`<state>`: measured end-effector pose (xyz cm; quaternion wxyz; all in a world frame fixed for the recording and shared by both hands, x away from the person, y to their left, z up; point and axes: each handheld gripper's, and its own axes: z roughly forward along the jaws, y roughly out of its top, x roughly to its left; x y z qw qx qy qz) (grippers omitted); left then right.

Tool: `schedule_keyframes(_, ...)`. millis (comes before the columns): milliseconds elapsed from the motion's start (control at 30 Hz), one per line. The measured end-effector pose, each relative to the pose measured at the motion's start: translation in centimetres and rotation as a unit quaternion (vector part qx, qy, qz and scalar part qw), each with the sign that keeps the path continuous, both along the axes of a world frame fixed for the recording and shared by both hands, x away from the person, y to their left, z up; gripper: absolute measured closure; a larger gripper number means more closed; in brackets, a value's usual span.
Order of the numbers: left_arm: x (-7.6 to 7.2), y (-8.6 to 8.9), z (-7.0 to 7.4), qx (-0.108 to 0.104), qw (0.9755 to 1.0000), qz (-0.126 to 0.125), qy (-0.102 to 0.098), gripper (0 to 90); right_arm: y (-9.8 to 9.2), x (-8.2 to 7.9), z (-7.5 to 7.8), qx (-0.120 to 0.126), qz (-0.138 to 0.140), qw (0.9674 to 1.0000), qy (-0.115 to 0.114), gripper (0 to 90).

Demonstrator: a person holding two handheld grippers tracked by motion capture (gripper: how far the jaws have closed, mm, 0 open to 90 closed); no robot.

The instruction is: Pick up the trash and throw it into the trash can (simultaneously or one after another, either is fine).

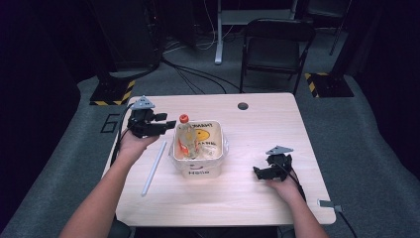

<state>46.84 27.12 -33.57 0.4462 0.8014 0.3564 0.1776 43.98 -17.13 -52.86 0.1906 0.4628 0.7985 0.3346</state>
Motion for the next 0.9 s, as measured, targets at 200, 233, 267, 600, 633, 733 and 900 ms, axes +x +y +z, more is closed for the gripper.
schedule_keyframes(200, -0.4, 1.3, -1.1, 0.000, 0.9999, 0.012, 0.011, 47.9, 0.0, 0.0, 0.0, 0.000, 0.000, 1.0000, 0.000, 0.0)
schedule_keyframes(233, -0.4, 1.5, -1.3, 0.002, 0.9998, 0.013, 0.012, 48.0, 0.0, 0.0, 0.0, 0.000, 0.000, 1.0000, 0.000, 0.0)
schedule_keyframes(267, -0.5, 1.7, -1.6, 0.001, 0.9998, 0.014, 0.015, 48.0, 0.0, 0.0, 0.0, 0.000, 0.000, 1.0000, 0.000, 0.0)
schedule_keyframes(600, -1.3, 3.6, -3.7, -0.001, 0.9991, 0.032, 0.026, 51.0, 0.0, 0.0, 0.0, 0.000, 0.000, 1.0000, 0.000, 0.0)
schedule_keyframes(633, -1.4, 3.8, -3.8, -0.001, 0.9991, 0.034, 0.027, 51.0, 0.0, 0.0, 0.0, 0.000, 0.000, 1.0000, 0.000, 0.0)
schedule_keyframes(733, -1.7, 4.3, -4.4, -0.002, 0.9988, 0.041, 0.026, 51.8, 0.0, 0.0, 0.0, 0.000, 0.000, 1.0000, 0.000, 0.0)
schedule_keyframes(900, -2.2, 5.3, -5.3, -0.002, 0.9981, 0.055, 0.028, 53.4, 0.0, 0.0, 0.0, 0.000, -0.001, 1.0000, 0.000, 0.0)
